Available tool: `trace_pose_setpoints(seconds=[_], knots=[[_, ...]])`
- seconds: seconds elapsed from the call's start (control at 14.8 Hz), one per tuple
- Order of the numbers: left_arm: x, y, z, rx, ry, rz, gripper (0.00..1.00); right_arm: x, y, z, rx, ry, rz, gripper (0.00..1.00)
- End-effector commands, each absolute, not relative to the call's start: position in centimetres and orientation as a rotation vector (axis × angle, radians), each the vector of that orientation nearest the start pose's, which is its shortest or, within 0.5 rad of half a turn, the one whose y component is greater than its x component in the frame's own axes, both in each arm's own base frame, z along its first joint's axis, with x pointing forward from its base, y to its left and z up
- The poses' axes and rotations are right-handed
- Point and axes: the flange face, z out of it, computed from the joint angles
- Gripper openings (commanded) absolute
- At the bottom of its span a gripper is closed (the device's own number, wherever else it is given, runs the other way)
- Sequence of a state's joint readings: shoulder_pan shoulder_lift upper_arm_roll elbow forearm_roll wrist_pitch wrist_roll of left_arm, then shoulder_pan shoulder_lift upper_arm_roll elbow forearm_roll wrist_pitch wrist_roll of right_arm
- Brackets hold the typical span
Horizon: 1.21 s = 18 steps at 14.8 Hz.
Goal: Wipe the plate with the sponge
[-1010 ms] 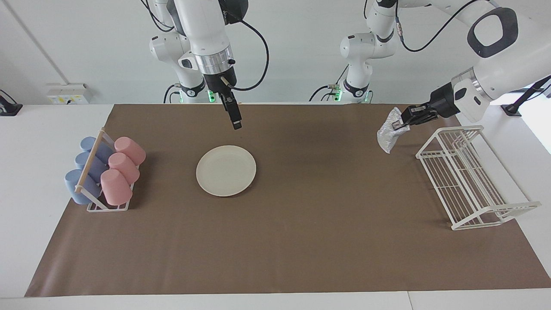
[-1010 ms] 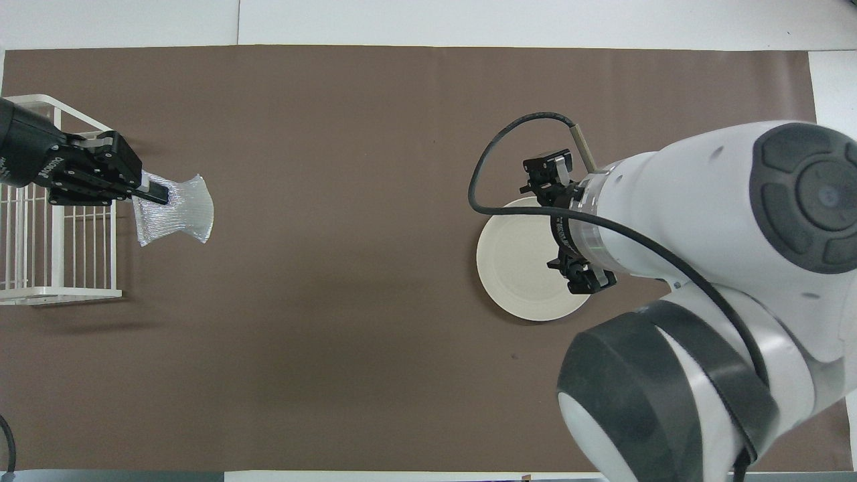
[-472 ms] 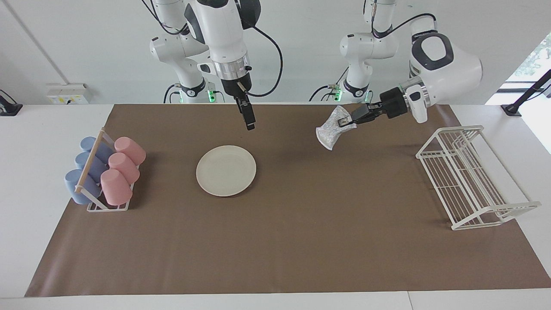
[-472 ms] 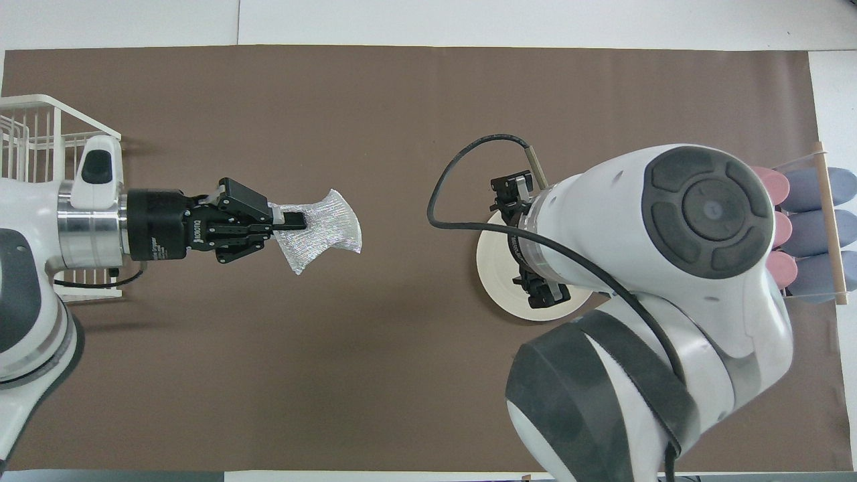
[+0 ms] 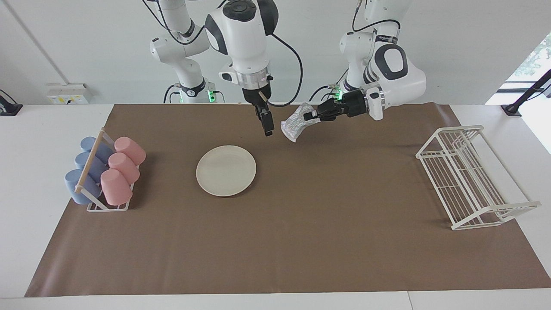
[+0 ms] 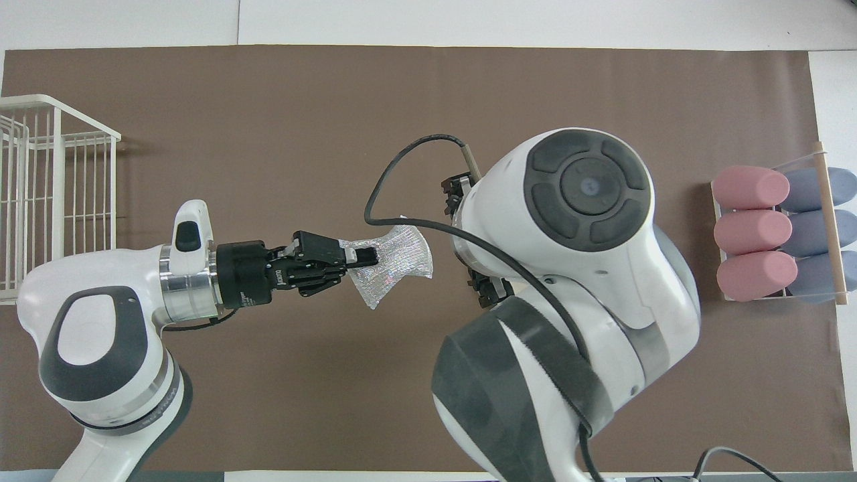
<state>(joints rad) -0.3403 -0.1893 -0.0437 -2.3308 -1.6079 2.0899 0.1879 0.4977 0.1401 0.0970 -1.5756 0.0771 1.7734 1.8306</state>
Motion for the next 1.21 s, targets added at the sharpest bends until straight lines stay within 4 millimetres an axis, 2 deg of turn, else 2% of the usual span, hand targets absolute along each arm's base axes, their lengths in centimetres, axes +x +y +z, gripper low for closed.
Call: trace_pose_setpoints(seconds=[0.0, 0.13, 0.34, 0.54, 0.67, 1.01, 1.08, 1.15], knots=[[42.3, -24.9, 44.3, 1.744, 0.328, -0.076, 0.00, 49.6, 36.7, 56.2, -2.531, 1.813, 0.189, 1.00], [41.7, -24.8, 43.1, 1.751, 0.294, -0.059, 0.00, 49.1, 37.3, 55.3, -2.526, 1.805, 0.211, 1.00], [41.7, -24.7, 43.0, 1.748, 0.292, -0.063, 0.00, 49.3, 37.6, 55.4, -2.504, 1.785, 0.190, 1.00], [41.7, -24.7, 43.1, 1.747, 0.292, -0.061, 0.00, 48.8, 37.6, 54.1, -2.466, 1.763, 0.164, 1.00], [41.7, -24.7, 43.0, 1.747, 0.292, -0.063, 0.00, 48.0, 38.8, 53.1, -2.482, 1.741, 0.167, 1.00], [41.7, -24.7, 43.0, 1.743, 0.287, -0.067, 0.00, 47.7, 38.5, 52.5, -2.512, 1.753, 0.185, 1.00], [41.7, -24.7, 43.0, 1.743, 0.289, -0.068, 0.00, 47.6, 38.4, 52.5, -2.530, 1.749, 0.192, 0.99], [41.7, -24.6, 43.0, 1.742, 0.290, -0.067, 0.00, 47.7, 38.0, 52.5, -2.554, 1.735, 0.199, 0.93]])
